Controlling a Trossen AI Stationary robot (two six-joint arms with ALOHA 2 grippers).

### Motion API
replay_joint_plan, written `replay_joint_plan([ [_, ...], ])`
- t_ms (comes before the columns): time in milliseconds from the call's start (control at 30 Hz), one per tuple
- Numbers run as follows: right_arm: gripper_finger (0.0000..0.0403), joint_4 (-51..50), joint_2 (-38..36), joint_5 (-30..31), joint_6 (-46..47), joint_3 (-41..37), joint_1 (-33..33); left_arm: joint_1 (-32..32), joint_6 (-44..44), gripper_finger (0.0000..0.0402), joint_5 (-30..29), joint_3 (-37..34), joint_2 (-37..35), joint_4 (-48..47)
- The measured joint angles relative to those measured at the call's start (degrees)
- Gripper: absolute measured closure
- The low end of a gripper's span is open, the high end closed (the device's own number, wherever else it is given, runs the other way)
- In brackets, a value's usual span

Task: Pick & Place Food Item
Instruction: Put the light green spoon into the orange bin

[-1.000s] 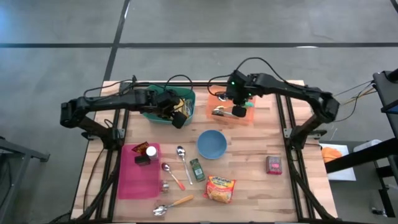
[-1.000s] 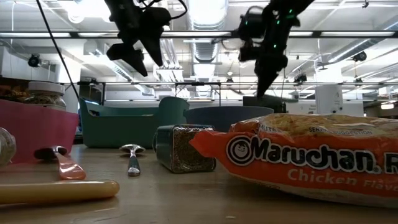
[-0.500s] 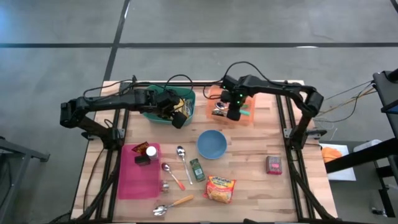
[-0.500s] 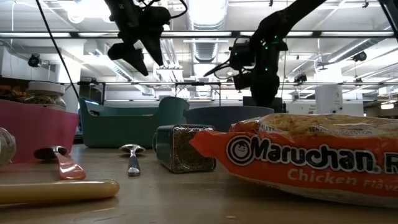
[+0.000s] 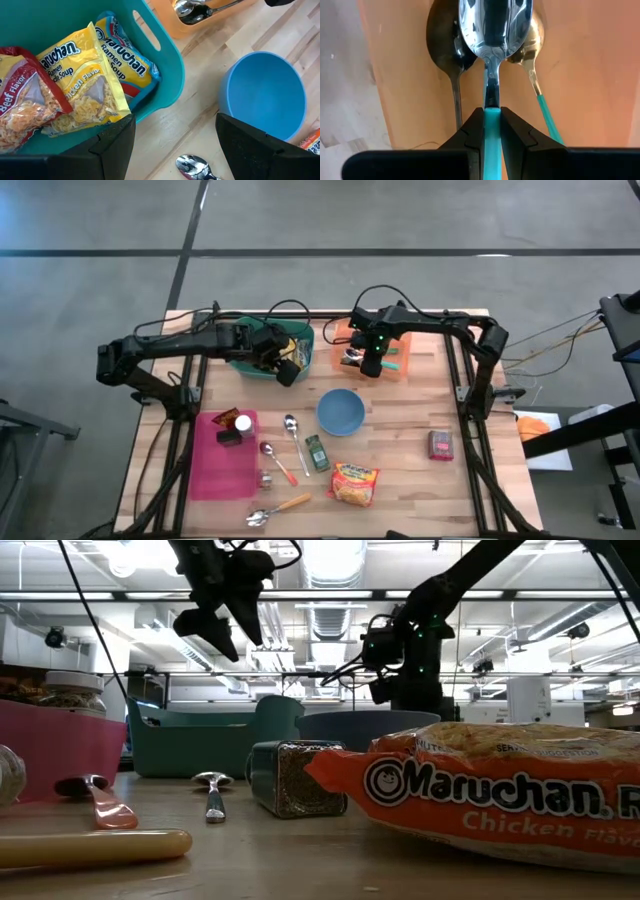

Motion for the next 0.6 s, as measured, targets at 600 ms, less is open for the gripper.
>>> replay_joint_plan([
  [600, 0.0374, -0.20, 2.38, -1.36, 2.81, -0.22, 0.46, -0.02, -0.84, 0.0123, 0.00, -0.11, -0.01, -0.04],
])
